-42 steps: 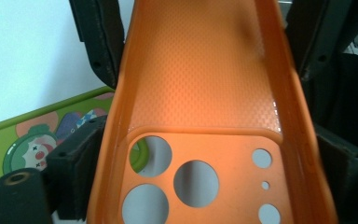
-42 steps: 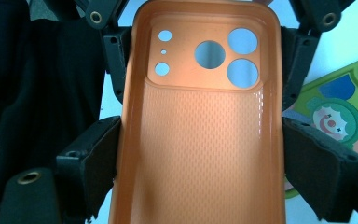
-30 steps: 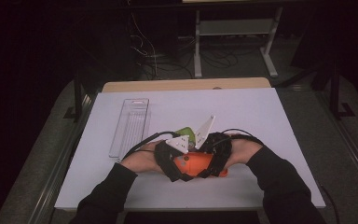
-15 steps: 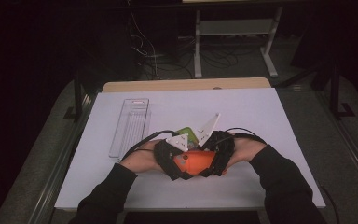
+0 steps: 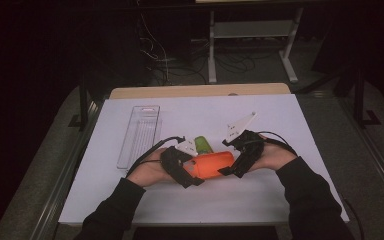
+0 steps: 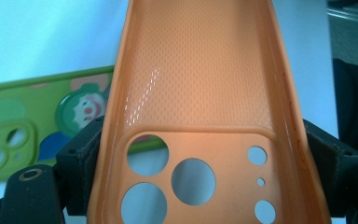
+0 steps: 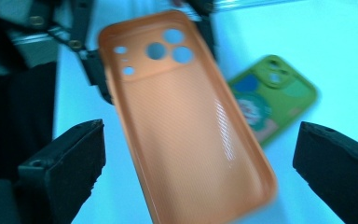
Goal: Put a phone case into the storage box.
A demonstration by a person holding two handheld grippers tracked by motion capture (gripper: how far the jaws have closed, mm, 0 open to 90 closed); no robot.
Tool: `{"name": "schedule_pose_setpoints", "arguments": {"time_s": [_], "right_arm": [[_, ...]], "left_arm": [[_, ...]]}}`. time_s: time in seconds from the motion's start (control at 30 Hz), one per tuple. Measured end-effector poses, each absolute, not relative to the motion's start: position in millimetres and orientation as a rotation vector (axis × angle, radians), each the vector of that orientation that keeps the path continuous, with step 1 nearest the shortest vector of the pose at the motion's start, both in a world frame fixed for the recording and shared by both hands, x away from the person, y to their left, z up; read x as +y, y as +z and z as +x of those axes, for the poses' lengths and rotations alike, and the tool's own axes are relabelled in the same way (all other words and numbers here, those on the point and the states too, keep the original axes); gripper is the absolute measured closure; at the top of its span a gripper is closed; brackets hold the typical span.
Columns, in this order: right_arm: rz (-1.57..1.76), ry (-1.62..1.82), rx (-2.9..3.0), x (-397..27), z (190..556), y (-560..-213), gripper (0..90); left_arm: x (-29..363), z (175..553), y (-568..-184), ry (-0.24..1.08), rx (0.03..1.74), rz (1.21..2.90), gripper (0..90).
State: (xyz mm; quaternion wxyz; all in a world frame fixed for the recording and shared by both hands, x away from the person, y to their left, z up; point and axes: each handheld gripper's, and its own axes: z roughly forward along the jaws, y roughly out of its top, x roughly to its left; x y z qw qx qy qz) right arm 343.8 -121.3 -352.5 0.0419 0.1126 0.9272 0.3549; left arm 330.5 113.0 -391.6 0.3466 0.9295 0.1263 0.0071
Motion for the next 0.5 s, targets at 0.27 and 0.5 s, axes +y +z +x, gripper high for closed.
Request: {"name": "schedule_pose_setpoints", "arguments": {"time_s": [0.27, 0.5], "right_arm": [[0.643, 1.145, 2.724, -145.3, 340.4, -361.0, 1.6], [0.836, 1.153, 2.649, -153.3, 334.0, -375.4, 1.0]], "left_arm": [[114.0, 333.5, -392.9, 0.099, 0.474, 2.404, 15.8], [113.0, 335.1, -393.0, 0.134, 0.563, 2.399, 15.8]]}}
